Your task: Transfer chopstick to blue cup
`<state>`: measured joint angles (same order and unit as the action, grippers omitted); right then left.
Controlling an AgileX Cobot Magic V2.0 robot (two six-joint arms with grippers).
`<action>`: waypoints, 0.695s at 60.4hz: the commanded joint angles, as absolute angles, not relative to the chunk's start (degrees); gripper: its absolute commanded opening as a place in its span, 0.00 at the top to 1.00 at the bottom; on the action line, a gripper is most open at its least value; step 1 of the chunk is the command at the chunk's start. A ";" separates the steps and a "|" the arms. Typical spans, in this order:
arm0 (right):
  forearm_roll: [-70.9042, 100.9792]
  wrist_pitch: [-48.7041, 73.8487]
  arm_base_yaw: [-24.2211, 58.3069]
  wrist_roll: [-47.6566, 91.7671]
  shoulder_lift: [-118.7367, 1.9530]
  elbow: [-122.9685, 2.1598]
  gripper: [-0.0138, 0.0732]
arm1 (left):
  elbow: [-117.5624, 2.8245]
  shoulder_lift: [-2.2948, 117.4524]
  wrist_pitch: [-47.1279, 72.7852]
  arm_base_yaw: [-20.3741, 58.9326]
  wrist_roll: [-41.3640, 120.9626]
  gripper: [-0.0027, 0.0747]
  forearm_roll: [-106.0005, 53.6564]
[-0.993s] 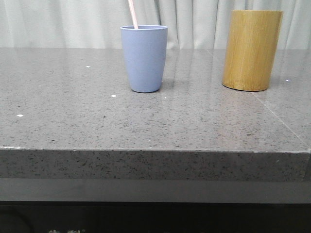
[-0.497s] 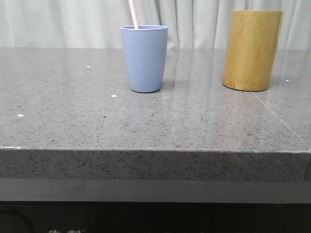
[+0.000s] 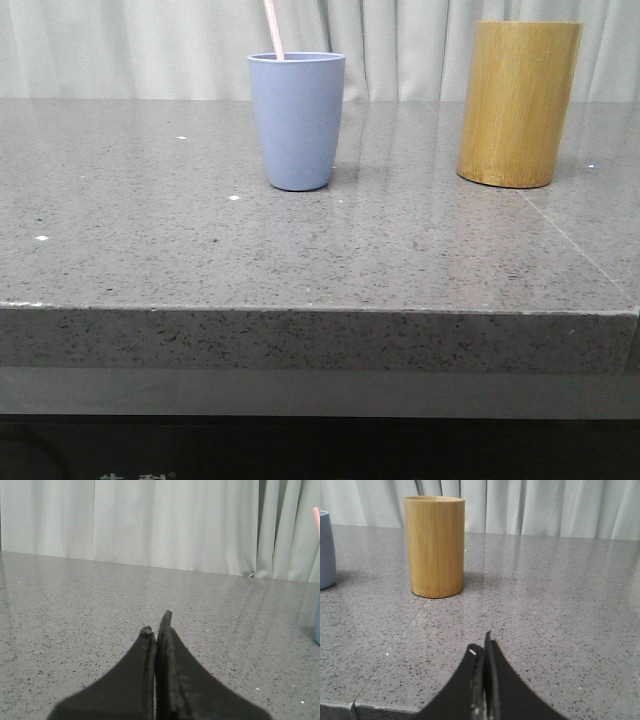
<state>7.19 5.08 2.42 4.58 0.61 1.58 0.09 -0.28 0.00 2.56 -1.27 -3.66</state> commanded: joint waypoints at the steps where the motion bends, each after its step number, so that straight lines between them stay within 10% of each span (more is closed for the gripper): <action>1: 0.00 0.00 2.11 -4.70 1.78 1.29 0.92 | 0.58 -1.64 -4.61 2.47 -1.94 0.99 -3.61; 42: -0.53 0.00 -0.38 -6.84 1.78 1.29 0.92 | 0.58 -1.64 -4.61 2.47 -1.94 0.99 -3.61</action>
<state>0.00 5.08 0.00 -6.91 0.61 1.58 0.09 -0.28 0.00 2.56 -1.27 -3.66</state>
